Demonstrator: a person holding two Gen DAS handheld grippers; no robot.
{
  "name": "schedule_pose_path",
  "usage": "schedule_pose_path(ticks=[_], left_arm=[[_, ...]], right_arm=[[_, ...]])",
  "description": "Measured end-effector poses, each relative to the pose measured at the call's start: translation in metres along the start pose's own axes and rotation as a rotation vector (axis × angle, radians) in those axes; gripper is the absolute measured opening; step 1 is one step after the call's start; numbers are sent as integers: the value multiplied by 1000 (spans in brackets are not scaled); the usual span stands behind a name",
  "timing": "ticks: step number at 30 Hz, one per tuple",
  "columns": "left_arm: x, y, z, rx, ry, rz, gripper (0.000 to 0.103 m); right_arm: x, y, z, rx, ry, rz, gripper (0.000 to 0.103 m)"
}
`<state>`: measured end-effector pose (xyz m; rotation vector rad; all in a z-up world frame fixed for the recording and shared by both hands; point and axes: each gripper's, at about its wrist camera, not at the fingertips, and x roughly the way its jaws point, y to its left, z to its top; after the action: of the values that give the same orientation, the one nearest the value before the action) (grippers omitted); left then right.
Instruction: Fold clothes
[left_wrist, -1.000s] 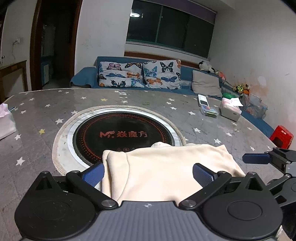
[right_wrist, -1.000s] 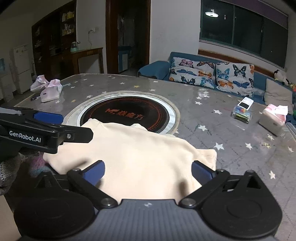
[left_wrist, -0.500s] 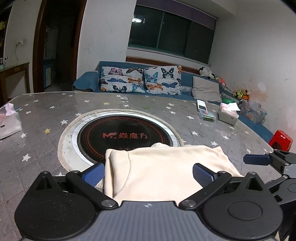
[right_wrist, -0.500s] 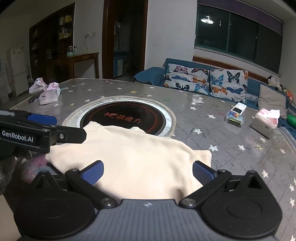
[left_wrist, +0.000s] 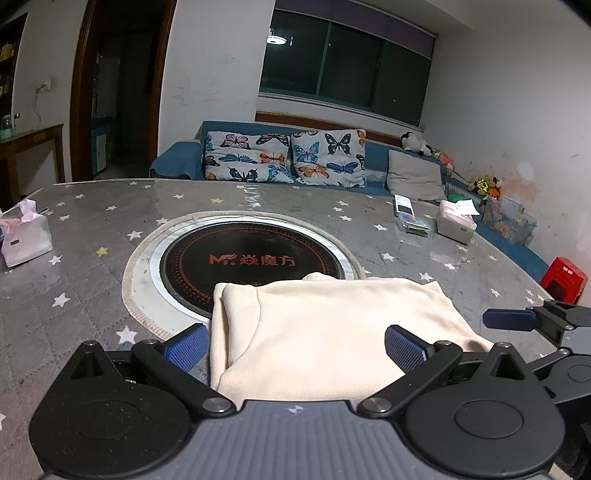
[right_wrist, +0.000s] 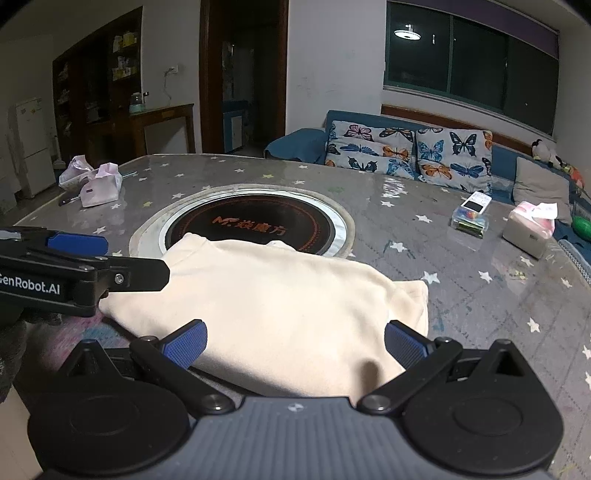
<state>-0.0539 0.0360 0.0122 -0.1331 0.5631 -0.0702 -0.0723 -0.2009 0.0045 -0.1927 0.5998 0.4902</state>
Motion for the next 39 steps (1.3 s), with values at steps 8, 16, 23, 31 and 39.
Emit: schedule_pose_path(ticks=[8, 16, 23, 31, 39], left_arm=[[-4, -1, -3, 4, 4, 21, 103], [-4, 16, -4, -29, 12, 73, 103], [-2, 40, 0, -71, 9, 120, 103], [5, 65, 9, -151, 9, 147, 102], [18, 80, 12, -238, 53, 107, 95]], right_arm=[[-4, 0, -2, 2, -6, 9, 103], [-7, 10, -1, -49, 1, 60, 103], [-3, 31, 3, -140, 13, 131, 103], [14, 75, 9, -322, 43, 217, 93], [37, 120, 10, -498, 55, 263, 80]])
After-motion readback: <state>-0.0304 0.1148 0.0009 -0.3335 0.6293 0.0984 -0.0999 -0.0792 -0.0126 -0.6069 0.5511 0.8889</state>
